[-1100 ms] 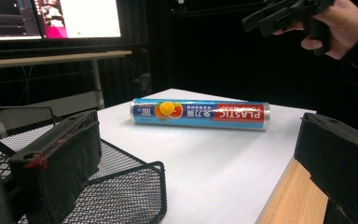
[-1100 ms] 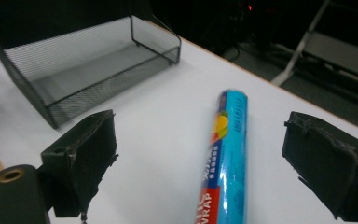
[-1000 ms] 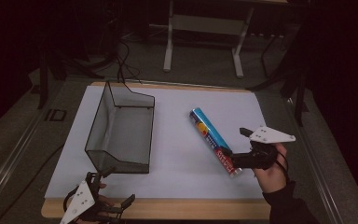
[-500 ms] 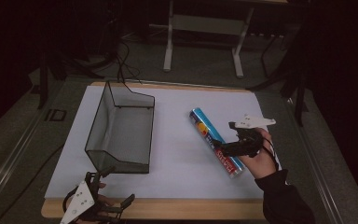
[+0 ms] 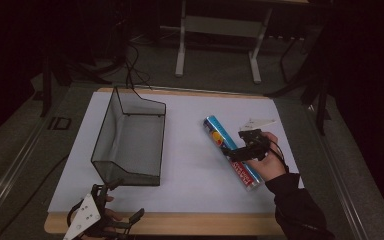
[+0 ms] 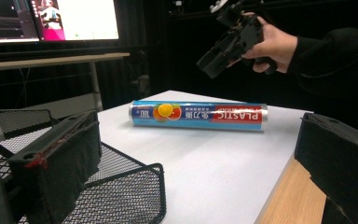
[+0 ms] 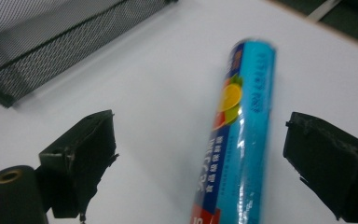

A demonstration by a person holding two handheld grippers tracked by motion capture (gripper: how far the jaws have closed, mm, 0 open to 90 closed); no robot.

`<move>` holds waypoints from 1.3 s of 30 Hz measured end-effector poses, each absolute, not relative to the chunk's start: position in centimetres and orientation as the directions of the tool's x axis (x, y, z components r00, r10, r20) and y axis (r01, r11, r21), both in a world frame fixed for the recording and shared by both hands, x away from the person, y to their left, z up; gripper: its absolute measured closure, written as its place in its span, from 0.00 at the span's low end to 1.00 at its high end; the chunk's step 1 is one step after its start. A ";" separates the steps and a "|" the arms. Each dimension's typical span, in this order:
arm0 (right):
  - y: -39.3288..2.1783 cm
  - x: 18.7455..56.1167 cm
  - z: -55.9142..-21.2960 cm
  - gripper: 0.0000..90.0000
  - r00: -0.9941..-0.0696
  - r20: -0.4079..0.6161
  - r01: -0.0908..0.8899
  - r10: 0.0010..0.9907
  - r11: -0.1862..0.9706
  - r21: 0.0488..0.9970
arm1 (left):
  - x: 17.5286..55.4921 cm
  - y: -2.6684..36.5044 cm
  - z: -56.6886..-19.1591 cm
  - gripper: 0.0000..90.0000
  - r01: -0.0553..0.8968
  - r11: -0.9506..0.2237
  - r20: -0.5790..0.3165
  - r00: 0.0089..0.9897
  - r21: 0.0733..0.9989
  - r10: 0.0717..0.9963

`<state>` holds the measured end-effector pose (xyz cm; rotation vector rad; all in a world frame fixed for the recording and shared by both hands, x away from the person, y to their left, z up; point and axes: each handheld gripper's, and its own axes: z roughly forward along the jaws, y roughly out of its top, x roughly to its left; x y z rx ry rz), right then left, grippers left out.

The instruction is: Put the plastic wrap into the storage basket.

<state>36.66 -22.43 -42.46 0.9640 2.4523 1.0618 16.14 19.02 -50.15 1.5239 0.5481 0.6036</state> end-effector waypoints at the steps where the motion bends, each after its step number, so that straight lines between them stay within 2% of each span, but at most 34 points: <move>1: -22.4 36.9 -42.7 0.10 -0.728 0.007 0.479 0.686 0.501 0.721 | 16.1 19.0 -50.1 0.01 -0.022 -0.041 0.044 0.743 0.999 0.668; 26: -21.8 41.4 -48.2 0.13 -0.666 0.054 0.663 0.744 0.557 0.500 | 16.2 19.0 -50.2 0.01 -0.020 -0.050 0.048 0.749 0.999 0.661; 39: -20.4 44.0 -50.4 0.17 -0.624 0.028 0.752 0.781 0.590 0.294 | 16.1 18.9 -50.2 0.01 -0.023 -0.066 0.061 0.750 0.998 0.659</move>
